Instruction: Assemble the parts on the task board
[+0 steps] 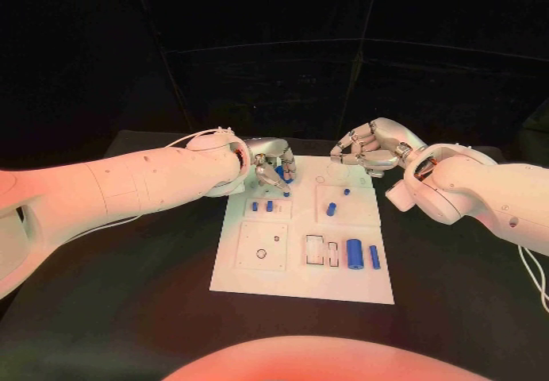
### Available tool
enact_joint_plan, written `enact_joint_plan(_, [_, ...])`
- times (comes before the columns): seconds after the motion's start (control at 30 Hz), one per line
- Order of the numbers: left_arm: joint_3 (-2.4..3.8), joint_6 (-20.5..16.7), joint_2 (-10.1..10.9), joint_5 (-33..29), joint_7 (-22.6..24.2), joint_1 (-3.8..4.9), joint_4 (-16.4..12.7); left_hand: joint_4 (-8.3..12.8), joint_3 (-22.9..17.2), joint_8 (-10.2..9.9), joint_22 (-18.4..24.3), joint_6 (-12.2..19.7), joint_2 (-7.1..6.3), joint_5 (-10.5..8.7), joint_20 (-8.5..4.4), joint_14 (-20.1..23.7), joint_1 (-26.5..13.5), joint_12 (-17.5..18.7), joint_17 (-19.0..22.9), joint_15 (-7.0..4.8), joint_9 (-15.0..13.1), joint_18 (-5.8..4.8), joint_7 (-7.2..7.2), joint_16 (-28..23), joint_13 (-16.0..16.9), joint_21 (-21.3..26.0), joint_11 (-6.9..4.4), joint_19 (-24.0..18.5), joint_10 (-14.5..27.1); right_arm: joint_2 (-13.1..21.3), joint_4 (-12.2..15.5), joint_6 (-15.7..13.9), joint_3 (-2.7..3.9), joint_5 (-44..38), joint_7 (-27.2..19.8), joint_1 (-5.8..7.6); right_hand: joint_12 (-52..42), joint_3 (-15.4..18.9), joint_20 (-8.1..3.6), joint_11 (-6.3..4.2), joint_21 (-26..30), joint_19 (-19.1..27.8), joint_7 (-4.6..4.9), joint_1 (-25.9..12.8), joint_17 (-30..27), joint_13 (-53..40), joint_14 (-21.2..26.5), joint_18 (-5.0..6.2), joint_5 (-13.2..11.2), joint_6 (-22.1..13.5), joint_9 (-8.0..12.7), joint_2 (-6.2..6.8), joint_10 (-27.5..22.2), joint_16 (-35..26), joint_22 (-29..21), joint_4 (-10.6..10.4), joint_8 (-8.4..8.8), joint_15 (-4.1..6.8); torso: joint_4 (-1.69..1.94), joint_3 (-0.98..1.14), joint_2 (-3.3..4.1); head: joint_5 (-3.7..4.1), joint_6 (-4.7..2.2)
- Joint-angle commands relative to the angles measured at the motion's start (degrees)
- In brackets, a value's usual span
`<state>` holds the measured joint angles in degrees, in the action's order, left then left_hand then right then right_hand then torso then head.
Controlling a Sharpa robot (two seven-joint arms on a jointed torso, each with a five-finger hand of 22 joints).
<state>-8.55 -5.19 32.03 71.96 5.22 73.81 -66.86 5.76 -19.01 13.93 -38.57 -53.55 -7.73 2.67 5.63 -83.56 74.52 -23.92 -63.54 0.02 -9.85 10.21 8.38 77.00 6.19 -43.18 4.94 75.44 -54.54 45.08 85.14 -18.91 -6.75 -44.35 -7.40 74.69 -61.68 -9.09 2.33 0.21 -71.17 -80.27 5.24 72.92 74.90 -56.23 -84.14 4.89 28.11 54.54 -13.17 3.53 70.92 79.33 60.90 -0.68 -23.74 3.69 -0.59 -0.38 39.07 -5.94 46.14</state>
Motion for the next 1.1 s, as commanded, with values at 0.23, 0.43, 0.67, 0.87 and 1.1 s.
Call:
enact_joint_plan(0.23, [0.03, 4.50, -1.53, 7.41, -1.57, -0.41, 1.68, 0.06, 0.76, -0.72, -2.87, -1.62, 0.73, 0.06, -0.11, -1.03, -0.21, 1.15, -1.02, -0.15, 0.91, -0.79, -0.18, 0.92, -1.10, -2.88, -0.10, 1.65, -1.48, -0.10, 0.13, 0.18, 0.03, 0.18, -0.62, 0.10, 0.02, -0.45, 0.17, 0.36, 0.30, 0.00, 0.17, 0.05, 2.00, 0.05, -3.09, 0.81, 0.23, -0.42, 0.09, 0.31, -0.22, -0.22, -0.03, 0.04, 0.13, -0.10, 0.00, 0.01, -0.05, 0.14, 0.05])
enact_joint_plan(0.43, [0.05, 5.01, -2.07, 8.44, -1.86, -0.64, 2.00, 0.10, 0.72, -0.91, -3.63, -2.21, 1.12, 0.07, -0.18, -1.18, -0.03, 1.59, -1.10, -0.21, 1.27, -0.92, -0.26, 1.08, -1.54, -3.61, -0.18, 2.02, -2.16, -0.14, 0.15, 0.19, 0.03, 0.18, -0.64, 0.10, 0.02, -0.45, 0.17, 0.36, 0.30, 0.00, 0.17, 0.05, 2.00, 0.05, -3.09, 0.81, 0.23, -0.42, 0.09, 0.31, -0.22, -0.22, -0.03, 0.04, 0.13, -0.10, 0.07, 0.00, -0.06, 0.28, 0.11])
enact_joint_plan(0.67, [0.06, 5.23, -2.70, 8.80, -2.03, -0.75, 2.44, 0.32, -0.05, -1.06, -4.97, -3.24, 2.23, 0.07, -0.32, -1.44, 0.76, 2.11, -1.44, -0.39, 1.70, -1.12, -0.43, 1.40, -2.04, -4.88, -0.40, 2.54, -3.49, -0.20, 0.15, 0.19, 0.03, 0.18, -0.66, 0.10, 0.01, -0.54, 0.19, 0.39, 0.27, -0.02, 0.21, 0.09, 2.02, 0.06, -3.09, 0.80, 0.24, -0.53, 0.12, 0.29, -0.22, -0.21, 0.02, 0.04, 0.18, -0.13, 0.09, 0.01, -0.04, 0.24, 0.18])
enact_joint_plan(0.87, [0.07, 5.29, -3.21, 9.80, -2.09, -0.88, 2.92, 0.59, -1.18, -1.10, -5.89, -4.38, 3.17, 0.07, -0.52, -1.58, 1.41, 2.70, -1.58, -0.64, 2.01, -1.24, -0.73, 1.57, -2.39, -5.73, -0.71, 2.86, -4.89, -0.25, 0.16, 0.23, 0.03, 0.18, -0.67, 0.10, 0.01, -0.54, 0.19, 0.39, 0.27, -0.02, 0.21, 0.09, 2.02, 0.06, -3.09, 0.80, 0.24, -0.53, 0.12, 0.29, -0.22, -0.21, 0.02, 0.04, 0.18, -0.13, 0.05, 0.02, -0.06, 0.31, 0.27])
enact_joint_plan(1.1, [0.08, 6.17, -3.68, 10.39, -2.60, -0.98, 3.35, 1.15, -3.18, -1.61, -6.87, -5.64, 3.89, 0.06, -0.78, -1.68, 1.94, 4.32, -1.50, -0.85, 2.71, -1.41, -0.82, 1.69, -2.60, -6.58, -0.93, 3.05, -6.63, -0.29, 0.15, 0.28, 0.03, 0.18, -0.64, 0.10, 0.01, -0.54, 0.19, 0.39, 0.27, -0.02, 0.21, 0.09, 2.02, 0.06, -3.09, 0.80, 0.24, -0.53, 0.12, 0.29, -0.22, -0.21, 0.02, 0.04, 0.18, -0.13, 0.10, 0.00, -0.10, 0.33, 0.43])
